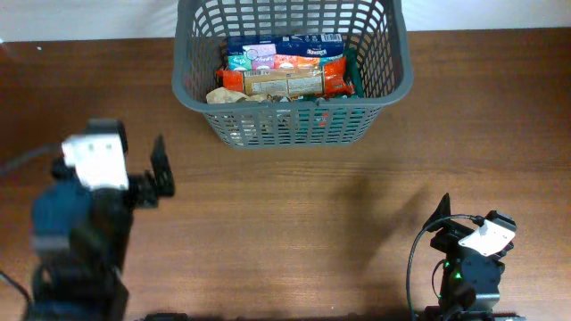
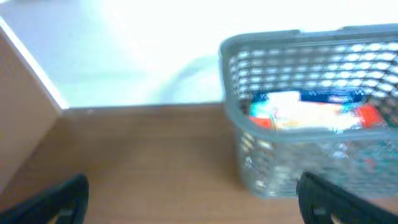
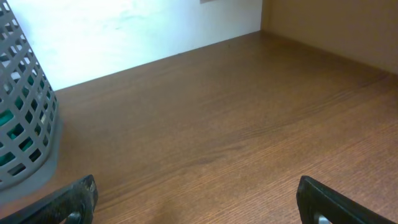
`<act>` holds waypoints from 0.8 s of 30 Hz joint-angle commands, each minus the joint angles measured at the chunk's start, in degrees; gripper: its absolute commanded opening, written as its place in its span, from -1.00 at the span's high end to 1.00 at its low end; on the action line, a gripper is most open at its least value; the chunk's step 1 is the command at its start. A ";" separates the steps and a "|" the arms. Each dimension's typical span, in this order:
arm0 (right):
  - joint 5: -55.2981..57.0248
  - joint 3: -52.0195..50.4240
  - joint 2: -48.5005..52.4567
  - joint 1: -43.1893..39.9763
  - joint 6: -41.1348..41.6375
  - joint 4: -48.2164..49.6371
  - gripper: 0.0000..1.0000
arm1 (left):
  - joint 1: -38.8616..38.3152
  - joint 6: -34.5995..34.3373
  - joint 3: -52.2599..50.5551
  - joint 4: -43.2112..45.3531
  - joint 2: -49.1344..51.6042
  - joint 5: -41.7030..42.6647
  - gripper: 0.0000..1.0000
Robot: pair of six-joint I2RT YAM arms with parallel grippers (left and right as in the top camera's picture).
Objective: Pack container
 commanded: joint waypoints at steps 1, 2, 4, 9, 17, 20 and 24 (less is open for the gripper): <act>0.92 -0.52 -0.61 0.31 -0.20 0.26 -0.98 | -0.24 -0.39 -16.52 14.82 -10.91 7.32 -0.98; 0.92 -0.52 -0.61 0.31 -0.20 0.26 -0.98 | -0.24 -0.39 -21.09 19.08 -14.16 7.39 -0.98; 0.92 -0.52 -0.61 0.31 -0.20 0.26 -0.98 | -0.22 -0.39 -28.46 24.13 -19.74 7.39 -0.99; 0.92 -0.52 -0.59 0.31 -0.20 0.28 -0.98 | -0.22 -0.39 -41.68 26.16 -30.45 7.34 -0.98; 0.92 -0.52 -0.61 0.31 -0.20 0.26 -0.98 | -0.22 -0.39 -52.35 26.18 -37.33 7.34 -0.98; 0.90 -0.52 -0.61 0.31 -0.20 0.26 -0.98 | -0.22 -0.39 -55.52 26.16 -40.26 7.32 -0.98; 0.92 -0.52 -0.61 0.31 -0.20 0.26 -0.98 | -0.20 -0.37 -58.10 26.14 -40.57 7.32 -0.98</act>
